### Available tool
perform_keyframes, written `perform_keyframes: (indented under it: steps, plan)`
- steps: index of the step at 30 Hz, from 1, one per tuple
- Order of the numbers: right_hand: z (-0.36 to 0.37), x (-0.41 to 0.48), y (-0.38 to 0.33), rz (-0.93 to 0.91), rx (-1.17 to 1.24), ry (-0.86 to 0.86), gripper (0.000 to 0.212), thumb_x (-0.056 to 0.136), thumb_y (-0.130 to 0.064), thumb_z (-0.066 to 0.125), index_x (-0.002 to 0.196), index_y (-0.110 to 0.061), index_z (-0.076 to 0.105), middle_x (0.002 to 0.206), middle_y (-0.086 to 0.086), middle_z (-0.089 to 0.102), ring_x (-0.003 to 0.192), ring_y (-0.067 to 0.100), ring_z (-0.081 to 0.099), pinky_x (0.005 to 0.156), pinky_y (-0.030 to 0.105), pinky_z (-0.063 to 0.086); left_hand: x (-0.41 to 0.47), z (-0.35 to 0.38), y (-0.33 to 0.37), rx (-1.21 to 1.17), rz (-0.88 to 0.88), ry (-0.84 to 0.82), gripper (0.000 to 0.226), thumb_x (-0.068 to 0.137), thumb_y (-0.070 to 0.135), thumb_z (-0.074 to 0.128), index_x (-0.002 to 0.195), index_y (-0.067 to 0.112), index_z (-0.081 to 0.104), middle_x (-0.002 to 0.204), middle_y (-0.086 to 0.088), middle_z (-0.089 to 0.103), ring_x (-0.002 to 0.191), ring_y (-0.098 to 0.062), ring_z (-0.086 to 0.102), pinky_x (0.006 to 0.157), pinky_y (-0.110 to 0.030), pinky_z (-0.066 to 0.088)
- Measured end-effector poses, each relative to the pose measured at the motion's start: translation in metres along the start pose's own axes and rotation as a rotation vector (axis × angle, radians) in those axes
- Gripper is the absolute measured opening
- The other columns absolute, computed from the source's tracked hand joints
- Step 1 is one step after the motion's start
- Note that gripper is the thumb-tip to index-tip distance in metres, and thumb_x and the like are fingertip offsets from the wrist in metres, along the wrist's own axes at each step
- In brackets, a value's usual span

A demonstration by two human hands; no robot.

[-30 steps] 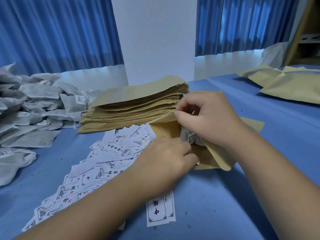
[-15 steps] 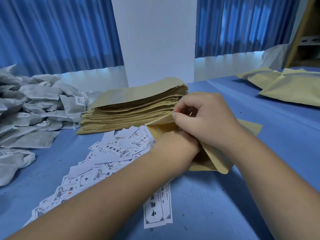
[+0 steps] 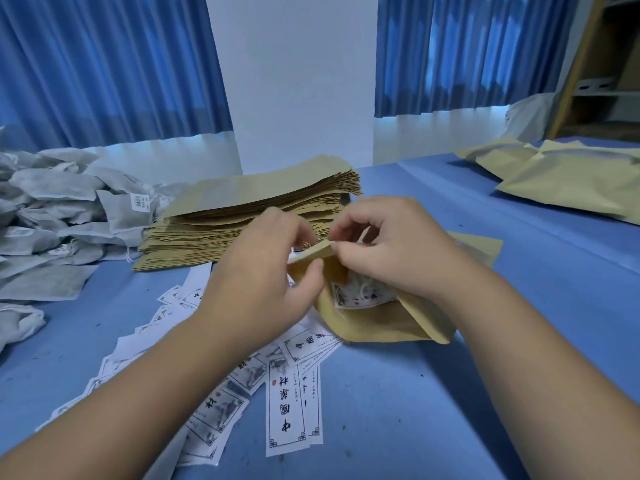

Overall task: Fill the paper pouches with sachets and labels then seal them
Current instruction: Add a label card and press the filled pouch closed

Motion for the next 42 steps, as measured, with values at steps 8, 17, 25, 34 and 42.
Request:
perform_keyframes:
  steps: [8, 17, 25, 34, 42]
  plan:
    - [-0.010, -0.049, 0.007, -0.028, -0.334, -0.069, 0.029, 0.073, -0.039, 0.072, 0.098, -0.026, 0.066, 0.097, -0.006, 0.059, 0.099, 0.015, 0.053, 0.092, 0.039, 0.042, 0.006, 0.050, 0.009, -0.010, 0.036, -0.377, 0.046, 0.076, 0.032, 0.067, 0.120, 0.026, 0.057, 0.107, 0.006, 0.054, 0.104, -0.017, 0.051, 0.086, -0.038, 0.042]
    - [-0.027, -0.112, 0.034, 0.164, -0.447, -0.324, 0.064, 0.086, -0.022, 0.045, 0.143, -0.047, 0.031, 0.153, -0.023, 0.019, 0.141, -0.001, 0.017, 0.108, 0.014, 0.021, -0.002, 0.079, 0.007, 0.240, 0.001, -0.315, 0.054, 0.079, 0.038, 0.065, 0.131, 0.035, 0.051, 0.120, 0.009, 0.052, 0.107, -0.018, 0.050, 0.085, -0.033, 0.034]
    - [-0.032, -0.109, 0.040, 0.117, -0.326, -0.243, 0.062, 0.088, -0.006, 0.045, 0.138, -0.041, 0.045, 0.151, -0.023, 0.028, 0.138, -0.011, 0.019, 0.106, 0.002, 0.010, -0.005, 0.082, 0.003, 0.243, -0.001, -0.274, 0.054, 0.077, 0.045, 0.068, 0.128, 0.030, 0.056, 0.115, 0.005, 0.054, 0.106, -0.021, 0.051, 0.085, -0.035, 0.032]
    - [-0.034, -0.111, 0.041, 0.079, -0.254, -0.298, 0.065, 0.084, 0.004, 0.042, 0.134, -0.036, 0.052, 0.145, -0.029, 0.029, 0.137, -0.014, 0.019, 0.109, 0.005, 0.013, -0.001, 0.086, 0.006, 0.271, -0.135, -0.302, 0.050, 0.084, 0.040, 0.060, 0.132, 0.037, 0.046, 0.120, 0.008, 0.048, 0.112, -0.018, 0.046, 0.083, -0.032, 0.029]
    - [-0.032, -0.111, 0.043, 0.109, -0.343, -0.331, 0.069, 0.082, -0.013, 0.048, 0.142, -0.044, 0.036, 0.147, -0.032, 0.025, 0.137, -0.017, 0.016, 0.114, 0.011, 0.012, -0.002, 0.065, 0.023, 0.249, 0.213, -0.263, 0.052, 0.065, 0.000, 0.067, 0.115, 0.014, 0.064, 0.106, -0.007, 0.061, 0.094, -0.033, 0.058, 0.075, -0.038, 0.042]
Point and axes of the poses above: each hand's wrist, its own x-axis towards the middle knuckle, its own z-axis out of the palm, y = z × x, the point moved 1 cm from there along x, towards the middle knuckle
